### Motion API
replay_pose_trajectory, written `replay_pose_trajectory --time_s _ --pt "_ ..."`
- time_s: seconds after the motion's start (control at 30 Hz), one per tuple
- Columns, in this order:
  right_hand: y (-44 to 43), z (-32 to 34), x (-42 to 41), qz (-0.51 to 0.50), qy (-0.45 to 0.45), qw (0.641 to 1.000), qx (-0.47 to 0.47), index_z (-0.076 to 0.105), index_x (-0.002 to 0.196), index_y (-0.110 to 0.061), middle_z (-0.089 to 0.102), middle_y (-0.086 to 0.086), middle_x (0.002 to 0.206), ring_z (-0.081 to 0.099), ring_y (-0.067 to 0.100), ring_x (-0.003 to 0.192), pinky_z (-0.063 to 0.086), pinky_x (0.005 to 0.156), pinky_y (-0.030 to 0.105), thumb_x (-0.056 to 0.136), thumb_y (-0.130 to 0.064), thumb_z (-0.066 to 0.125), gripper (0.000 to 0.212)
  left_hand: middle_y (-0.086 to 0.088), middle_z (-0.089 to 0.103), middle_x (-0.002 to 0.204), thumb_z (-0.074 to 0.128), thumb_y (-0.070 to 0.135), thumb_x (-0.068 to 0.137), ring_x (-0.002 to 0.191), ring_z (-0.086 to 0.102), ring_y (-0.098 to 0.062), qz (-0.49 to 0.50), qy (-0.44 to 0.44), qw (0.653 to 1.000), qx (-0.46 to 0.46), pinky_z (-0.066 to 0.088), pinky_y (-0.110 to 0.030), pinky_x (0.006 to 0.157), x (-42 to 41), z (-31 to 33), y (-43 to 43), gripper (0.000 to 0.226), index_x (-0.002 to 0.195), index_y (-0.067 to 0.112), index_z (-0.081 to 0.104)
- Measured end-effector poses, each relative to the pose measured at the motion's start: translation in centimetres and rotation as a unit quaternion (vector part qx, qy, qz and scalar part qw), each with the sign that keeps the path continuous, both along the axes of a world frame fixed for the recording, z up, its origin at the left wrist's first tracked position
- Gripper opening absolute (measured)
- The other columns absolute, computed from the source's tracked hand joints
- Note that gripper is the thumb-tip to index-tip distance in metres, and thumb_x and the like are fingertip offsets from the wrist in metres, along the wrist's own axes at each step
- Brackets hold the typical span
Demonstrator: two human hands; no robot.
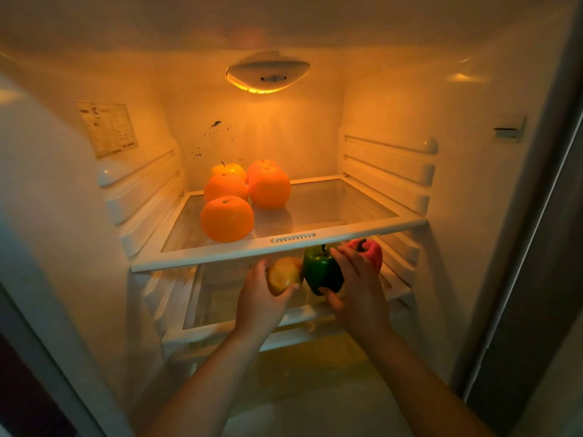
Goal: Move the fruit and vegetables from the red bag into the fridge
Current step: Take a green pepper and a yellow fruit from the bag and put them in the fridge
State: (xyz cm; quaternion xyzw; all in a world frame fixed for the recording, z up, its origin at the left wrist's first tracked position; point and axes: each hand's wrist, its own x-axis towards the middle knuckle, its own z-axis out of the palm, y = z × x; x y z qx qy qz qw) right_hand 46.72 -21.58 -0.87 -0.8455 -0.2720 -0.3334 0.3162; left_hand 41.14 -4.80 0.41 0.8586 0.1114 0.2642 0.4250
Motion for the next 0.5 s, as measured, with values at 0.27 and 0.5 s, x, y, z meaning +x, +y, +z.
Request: replay_pose_trajectory --time_s 0.27,0.5 --pt "0.1 -0.1 1.4 -0.003 0.000 1.000 -0.005 0.046 0.130 -0.015 0.052 0.008 0.131 0.048 0.026 0.123 0.033 0.105 0.034 0.061 -0.023 0.084 0.080 0.000 0.044 0.125 0.078 0.036 0.070 0.112 0.050 -0.020 -0.023 0.018 0.998 0.047 0.044 -0.031 0.091 0.3 0.0 -0.4 0.071 0.131 0.025 0.044" --pt "-0.6 -0.2 0.8 0.017 0.000 1.000 -0.008 0.039 0.136 -0.017 0.047 0.005 0.137 0.041 0.022 0.129 0.038 0.103 0.032 0.064 -0.022 0.083 0.084 0.006 0.044 0.124 0.079 0.031 0.071 0.111 0.050 -0.013 -0.035 -0.007 0.998 0.055 0.042 -0.026 0.085 -0.9 -0.3 0.1 0.072 0.132 0.025 0.043"
